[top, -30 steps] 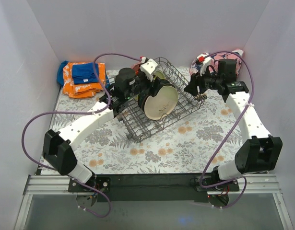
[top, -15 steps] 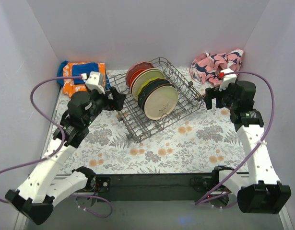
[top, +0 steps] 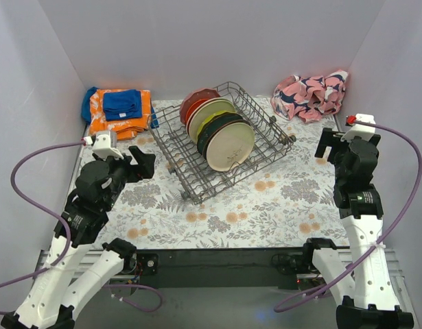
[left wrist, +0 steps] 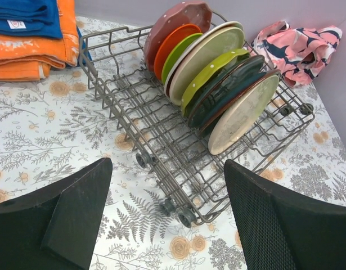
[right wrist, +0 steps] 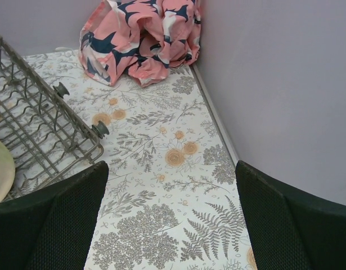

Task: Load the plates into the dish rack
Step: Reset the grippers

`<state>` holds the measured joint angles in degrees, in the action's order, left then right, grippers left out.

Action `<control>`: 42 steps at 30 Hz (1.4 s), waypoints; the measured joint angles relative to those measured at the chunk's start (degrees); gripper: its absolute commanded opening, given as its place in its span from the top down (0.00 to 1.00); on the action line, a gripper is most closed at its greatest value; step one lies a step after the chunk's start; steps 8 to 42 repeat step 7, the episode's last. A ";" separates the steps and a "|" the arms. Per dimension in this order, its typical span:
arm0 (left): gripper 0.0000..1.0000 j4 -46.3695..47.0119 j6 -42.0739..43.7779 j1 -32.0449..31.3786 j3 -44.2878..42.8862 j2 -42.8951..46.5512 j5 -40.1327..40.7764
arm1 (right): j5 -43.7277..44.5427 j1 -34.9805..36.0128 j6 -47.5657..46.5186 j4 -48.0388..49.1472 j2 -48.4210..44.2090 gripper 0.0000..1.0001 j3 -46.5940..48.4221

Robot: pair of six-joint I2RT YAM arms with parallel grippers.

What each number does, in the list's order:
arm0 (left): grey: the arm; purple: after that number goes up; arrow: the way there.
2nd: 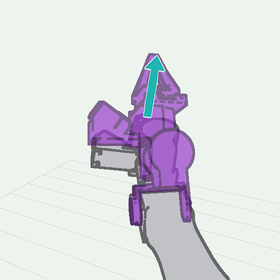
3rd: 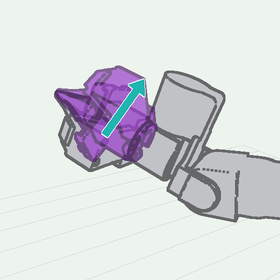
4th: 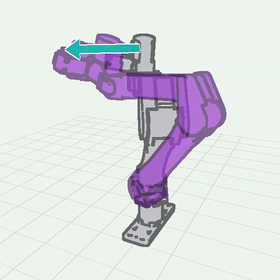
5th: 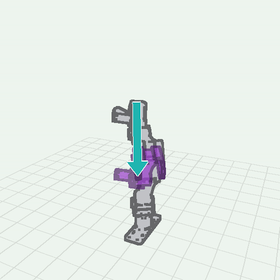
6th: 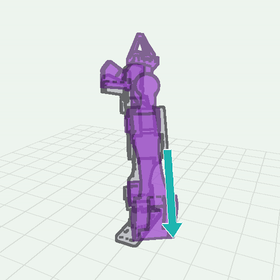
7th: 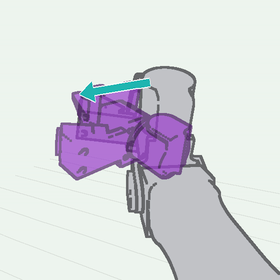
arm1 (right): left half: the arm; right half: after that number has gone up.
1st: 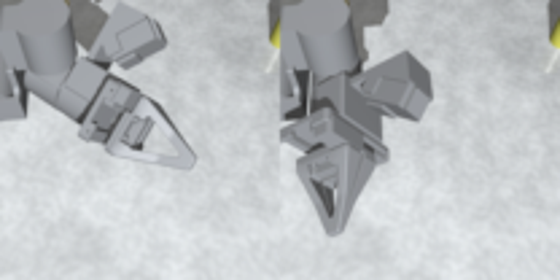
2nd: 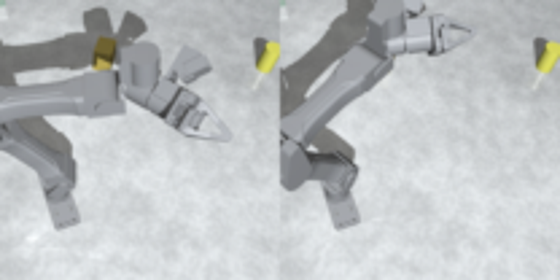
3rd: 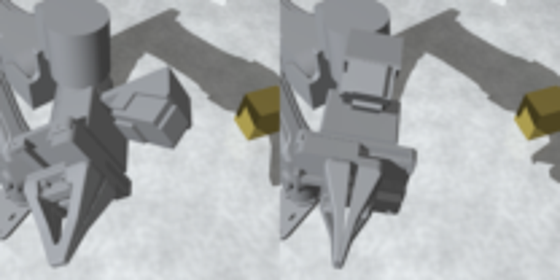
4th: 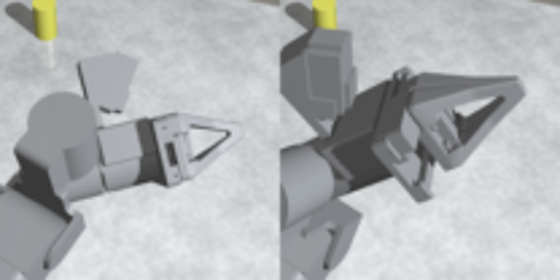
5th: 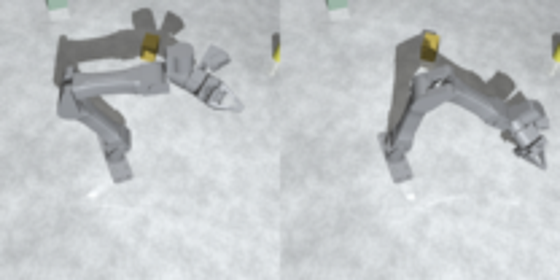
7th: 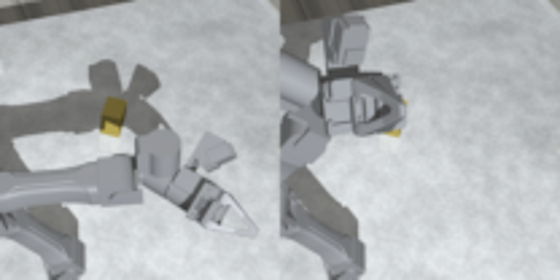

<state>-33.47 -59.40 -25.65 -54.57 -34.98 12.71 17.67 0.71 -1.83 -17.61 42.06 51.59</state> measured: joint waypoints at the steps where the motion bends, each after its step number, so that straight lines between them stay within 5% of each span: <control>1: 0.21 -0.28 -0.07 0.00 0.00 0.26 0.13 | 0.59 0.00 0.11 -0.02 -0.35 0.02 -0.09; 42: 0.21 -1.90 -0.55 0.00 0.00 0.42 0.35 | 2.64 0.00 -0.55 0.15 -0.50 0.02 -0.76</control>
